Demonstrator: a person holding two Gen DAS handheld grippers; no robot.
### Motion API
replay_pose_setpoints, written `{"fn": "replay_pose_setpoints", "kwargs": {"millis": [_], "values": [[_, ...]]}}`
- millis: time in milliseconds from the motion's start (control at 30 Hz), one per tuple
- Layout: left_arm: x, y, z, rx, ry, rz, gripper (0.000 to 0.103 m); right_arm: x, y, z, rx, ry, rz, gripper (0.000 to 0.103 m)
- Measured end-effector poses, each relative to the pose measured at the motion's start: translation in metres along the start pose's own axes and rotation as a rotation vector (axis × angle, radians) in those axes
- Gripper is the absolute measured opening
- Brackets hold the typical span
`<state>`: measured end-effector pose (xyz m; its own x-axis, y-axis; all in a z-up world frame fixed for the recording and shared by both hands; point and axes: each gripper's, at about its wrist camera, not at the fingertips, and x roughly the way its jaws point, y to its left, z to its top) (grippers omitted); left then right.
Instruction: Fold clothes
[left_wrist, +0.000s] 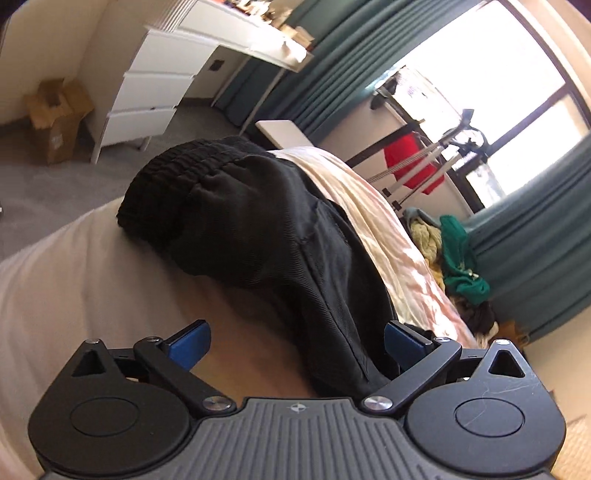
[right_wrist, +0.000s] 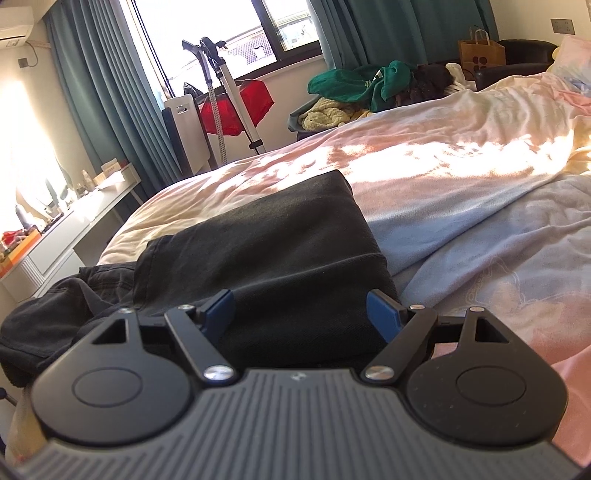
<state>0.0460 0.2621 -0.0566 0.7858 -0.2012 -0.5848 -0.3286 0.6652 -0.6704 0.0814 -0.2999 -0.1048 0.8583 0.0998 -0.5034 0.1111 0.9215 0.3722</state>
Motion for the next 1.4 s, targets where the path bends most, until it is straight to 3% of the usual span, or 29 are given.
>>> {"fn": "replay_pose_setpoints", "kwargs": {"millis": [133,233,333,433,567,600,633,800,900,1167,1400], "values": [[0.021,0.028,0.014,-0.208,0.038,-0.065,0.100,0.002,0.001,-0.001,-0.006,0.000,-0.012,0.081],[0.035,0.041,0.029,-0.282,-0.002,-0.120,0.100,0.002,0.004,-0.002,-0.023,-0.008,-0.018,0.081],[0.050,0.053,0.040,-0.377,-0.043,-0.129,0.100,0.001,0.005,-0.003,-0.027,-0.015,-0.014,0.081],[0.065,0.064,0.048,-0.436,-0.082,-0.098,0.097,0.000,0.010,-0.003,-0.058,-0.039,-0.023,0.081],[0.071,0.080,0.060,-0.464,-0.172,-0.019,0.083,-0.004,0.021,-0.003,-0.128,-0.100,-0.020,0.081],[0.072,0.084,0.064,-0.460,-0.180,-0.006,0.076,-0.004,0.025,-0.003,-0.146,-0.113,-0.017,0.081],[0.073,0.085,0.068,-0.434,-0.188,0.010,0.073,-0.001,0.026,-0.003,-0.160,-0.107,-0.020,0.080],[0.071,0.067,0.081,-0.258,-0.240,0.069,0.028,0.028,0.029,-0.012,-0.201,-0.009,-0.046,0.080],[0.068,0.026,0.082,-0.108,-0.298,0.114,0.018,0.035,0.031,-0.018,-0.232,-0.003,-0.064,0.081],[0.052,-0.124,0.046,0.401,-0.549,0.182,0.016,0.025,0.022,-0.009,-0.136,0.004,-0.030,0.080],[0.027,-0.267,-0.062,0.702,-0.758,0.136,0.016,-0.011,-0.012,0.013,0.092,-0.051,-0.017,0.080]]}}
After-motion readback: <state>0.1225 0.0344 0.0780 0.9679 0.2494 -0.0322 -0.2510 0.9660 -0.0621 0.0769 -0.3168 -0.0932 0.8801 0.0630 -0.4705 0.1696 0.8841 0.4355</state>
